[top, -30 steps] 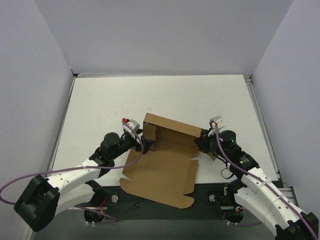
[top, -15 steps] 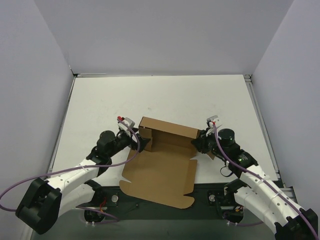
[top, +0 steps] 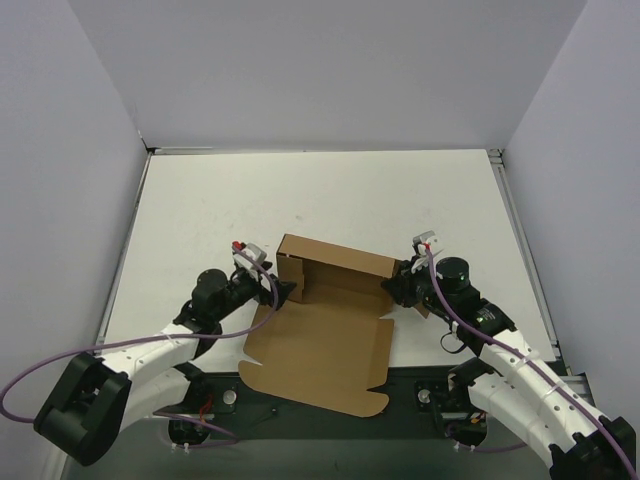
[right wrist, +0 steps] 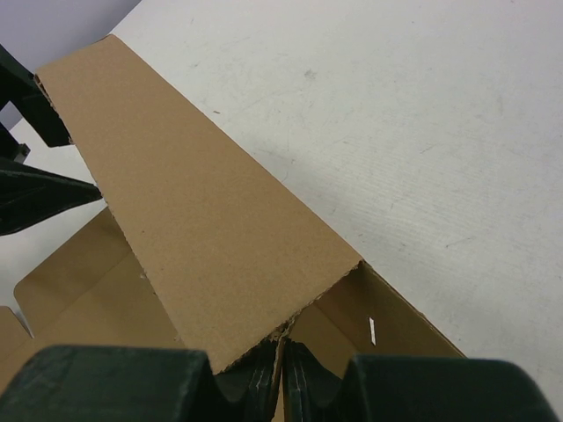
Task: Fold the paper box
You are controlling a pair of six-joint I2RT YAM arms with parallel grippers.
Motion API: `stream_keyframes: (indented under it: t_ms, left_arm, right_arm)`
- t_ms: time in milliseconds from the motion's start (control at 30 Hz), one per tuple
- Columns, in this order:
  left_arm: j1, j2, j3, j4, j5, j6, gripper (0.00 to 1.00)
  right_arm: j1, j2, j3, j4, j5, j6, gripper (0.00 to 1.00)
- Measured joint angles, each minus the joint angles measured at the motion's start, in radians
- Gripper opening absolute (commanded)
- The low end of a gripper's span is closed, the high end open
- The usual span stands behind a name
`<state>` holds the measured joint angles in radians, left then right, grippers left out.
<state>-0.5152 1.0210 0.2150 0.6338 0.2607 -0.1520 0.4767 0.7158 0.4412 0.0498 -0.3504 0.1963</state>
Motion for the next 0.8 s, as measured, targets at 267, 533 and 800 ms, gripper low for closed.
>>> stream_keyframes:
  t_ms: [267, 533, 800]
  left_arm:
    - [0.0, 0.166, 0.004, 0.123, 0.027, 0.029, 0.95]
    - [0.0, 0.299, 0.063, 0.224, 0.063, 0.041, 0.86]
    - [0.007, 0.309, 0.069, 0.261, 0.056, 0.054, 0.63]
  right_arm:
    - [0.0, 0.002, 0.0, 0.0, -0.012, 0.001, 0.11]
    - [0.0, 0.002, 0.0, 0.0, -0.024, 0.001, 0.11]
    - [-0.006, 0.003, 0.0, 0.0, -0.026, 0.002, 0.11]
